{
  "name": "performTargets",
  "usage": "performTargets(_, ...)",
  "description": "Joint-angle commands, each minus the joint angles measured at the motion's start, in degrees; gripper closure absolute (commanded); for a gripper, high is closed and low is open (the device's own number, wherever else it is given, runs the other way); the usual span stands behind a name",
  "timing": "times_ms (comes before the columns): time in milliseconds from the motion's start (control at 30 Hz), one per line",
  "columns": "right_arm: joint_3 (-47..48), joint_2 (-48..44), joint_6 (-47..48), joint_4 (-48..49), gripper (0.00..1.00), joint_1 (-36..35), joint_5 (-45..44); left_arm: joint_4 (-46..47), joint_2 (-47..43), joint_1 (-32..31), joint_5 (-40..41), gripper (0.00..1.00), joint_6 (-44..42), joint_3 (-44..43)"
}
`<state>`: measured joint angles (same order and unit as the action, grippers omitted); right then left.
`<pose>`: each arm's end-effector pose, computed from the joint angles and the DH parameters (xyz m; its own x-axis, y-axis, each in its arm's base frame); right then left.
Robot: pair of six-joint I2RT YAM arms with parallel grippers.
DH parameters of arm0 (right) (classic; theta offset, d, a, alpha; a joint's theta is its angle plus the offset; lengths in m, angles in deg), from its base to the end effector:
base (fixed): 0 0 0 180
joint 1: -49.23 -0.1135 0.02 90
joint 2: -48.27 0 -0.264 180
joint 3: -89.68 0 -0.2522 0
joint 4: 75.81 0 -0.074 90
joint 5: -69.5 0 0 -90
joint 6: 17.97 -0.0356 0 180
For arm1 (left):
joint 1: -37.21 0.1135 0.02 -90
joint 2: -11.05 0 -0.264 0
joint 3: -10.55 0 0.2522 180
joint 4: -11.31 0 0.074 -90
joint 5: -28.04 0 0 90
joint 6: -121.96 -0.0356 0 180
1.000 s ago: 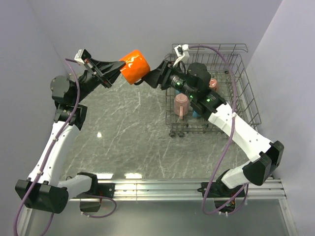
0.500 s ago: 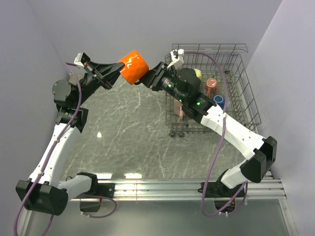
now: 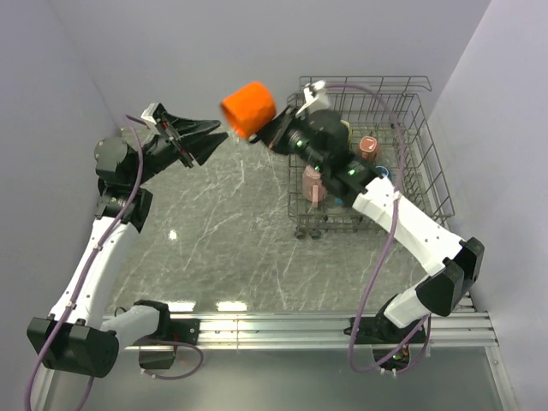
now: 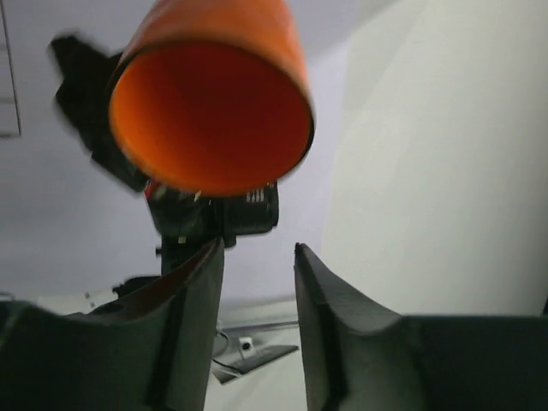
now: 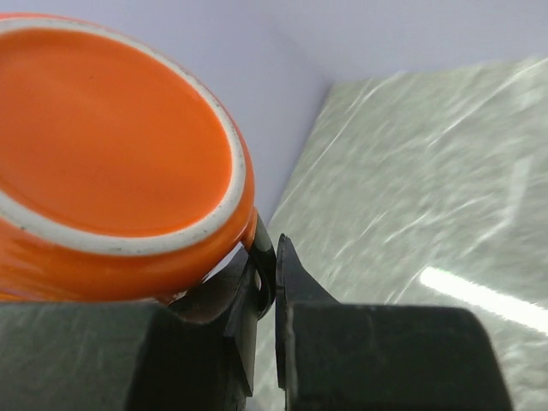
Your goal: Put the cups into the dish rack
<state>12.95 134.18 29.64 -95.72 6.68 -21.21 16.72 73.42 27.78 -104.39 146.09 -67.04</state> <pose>0.2591 0.2373 0.4472 -0.4739 0.4800 -0.7382 -0.4706 0.5705 0.6731 0.2277 -0.0622 0.4489 -0.8209 -0.5465 0.1657 0.0131 -0.3081 -0.9513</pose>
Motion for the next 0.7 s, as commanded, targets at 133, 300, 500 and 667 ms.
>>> performTargets(133,13.12,-2.59,-2.35,-4.12,1.0,12.39,-9.21,-28.73,4.42,0.99,-14.95,0.45,-8.42,-12.53)
performTargets(300,16.48,-2.5,3.18,-10.1,1.0,16.78,-14.22,-43.25,5.75,2.05,-14.61,0.41,-22.07,-15.01)
performTargets(500,16.22,-3.38,10.13,-15.9,1.0,26.88,-18.7,-55.81,6.45,3.98,-11.27,0.41,-37.44,-15.18)
performTargets(667,12.7,-3.3,14.0,-17.4,1.0,36.54,-21.34,-67.42,8.9,4.16,-2.24,0.42,-50.04,-20.36)
